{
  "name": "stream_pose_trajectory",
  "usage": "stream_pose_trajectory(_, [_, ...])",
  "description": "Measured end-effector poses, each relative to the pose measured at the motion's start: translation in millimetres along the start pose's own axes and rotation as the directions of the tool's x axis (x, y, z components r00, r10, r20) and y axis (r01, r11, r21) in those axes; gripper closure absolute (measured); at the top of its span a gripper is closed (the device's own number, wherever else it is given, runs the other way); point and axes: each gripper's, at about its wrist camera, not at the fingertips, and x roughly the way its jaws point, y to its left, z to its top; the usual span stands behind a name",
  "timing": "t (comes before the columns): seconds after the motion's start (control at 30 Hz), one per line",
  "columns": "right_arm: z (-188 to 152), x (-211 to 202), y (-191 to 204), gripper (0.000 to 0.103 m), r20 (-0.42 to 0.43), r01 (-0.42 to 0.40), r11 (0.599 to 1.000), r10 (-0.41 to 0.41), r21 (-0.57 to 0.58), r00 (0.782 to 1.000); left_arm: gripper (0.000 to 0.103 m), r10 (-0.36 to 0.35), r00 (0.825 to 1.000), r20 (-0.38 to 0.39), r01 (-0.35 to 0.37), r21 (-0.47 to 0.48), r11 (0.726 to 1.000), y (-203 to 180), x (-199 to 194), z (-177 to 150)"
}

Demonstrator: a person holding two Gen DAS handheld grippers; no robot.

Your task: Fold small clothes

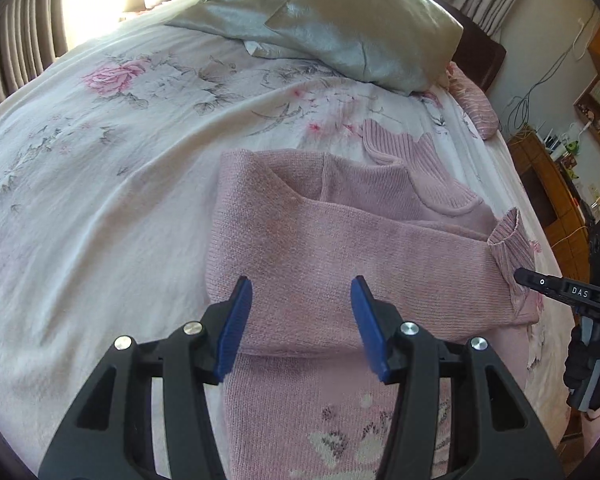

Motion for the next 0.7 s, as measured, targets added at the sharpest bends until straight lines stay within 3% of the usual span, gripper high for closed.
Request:
stream_pose_trajectory(0.07, [-4,9,-7,0.073,-0.039,0.048,0.999,-0.048,0.001,0.998,0.052,0.03,0.999,-0.04,-0.029,0.021,0.999,-3,12,-2])
stream_pose_trajectory(0.13, [-8,0,-9,0.071,-0.01,0.07,0.998,-0.07,0.003,0.997,0.052,0.045,0.997,-0.056,-0.043,0.038,0.998,-4,15,-3])
stream_pose_trajectory(0.2, [-11,-19,-6,0.057,0.037,0.071,0.997,-0.071,0.019,0.997,0.052,0.034,0.999,-0.035,-0.032,0.043,0.999,-6,8,0])
stream_pose_trajectory(0.3, [-5,-30,21,0.045,0.074,0.118,0.991,-0.113,-0.063,0.991,0.047,0.021,1.0,-0.008,-0.021,0.054,0.998,-16,5,6])
stream_pose_trajectory(0.37, [2,-18,44,0.035,0.053,0.147,0.979,-0.141,-0.138,0.989,0.047,0.022,0.999,-0.025,-0.02,0.067,0.998,-26,14,8])
stream_pose_trajectory(0.5, [8,26,73,0.032,-0.002,0.254,0.935,-0.263,-0.247,0.965,0.047,0.034,0.997,-0.064,-0.029,0.079,0.996,-38,37,5])
stream_pose_trajectory(0.53, [7,37,75,0.035,-0.013,0.288,0.922,-0.301,-0.258,0.953,0.047,0.036,0.996,-0.078,-0.03,0.071,0.997,-39,42,4])
stream_pose_trajectory(0.6, [7,54,70,0.055,-0.038,0.334,0.903,-0.357,-0.269,0.934,0.047,0.058,0.992,-0.11,-0.052,0.064,0.997,-38,53,2])
stream_pose_trajectory(0.67, [7,53,58,0.083,-0.041,0.336,0.912,-0.355,-0.235,0.934,0.047,0.068,0.989,-0.128,-0.06,0.068,0.996,-36,61,-1])
stream_pose_trajectory(0.7, [8,45,50,0.089,-0.037,0.32,0.925,-0.334,-0.205,0.942,0.047,0.069,0.989,-0.132,-0.06,0.073,0.996,-35,63,-1])
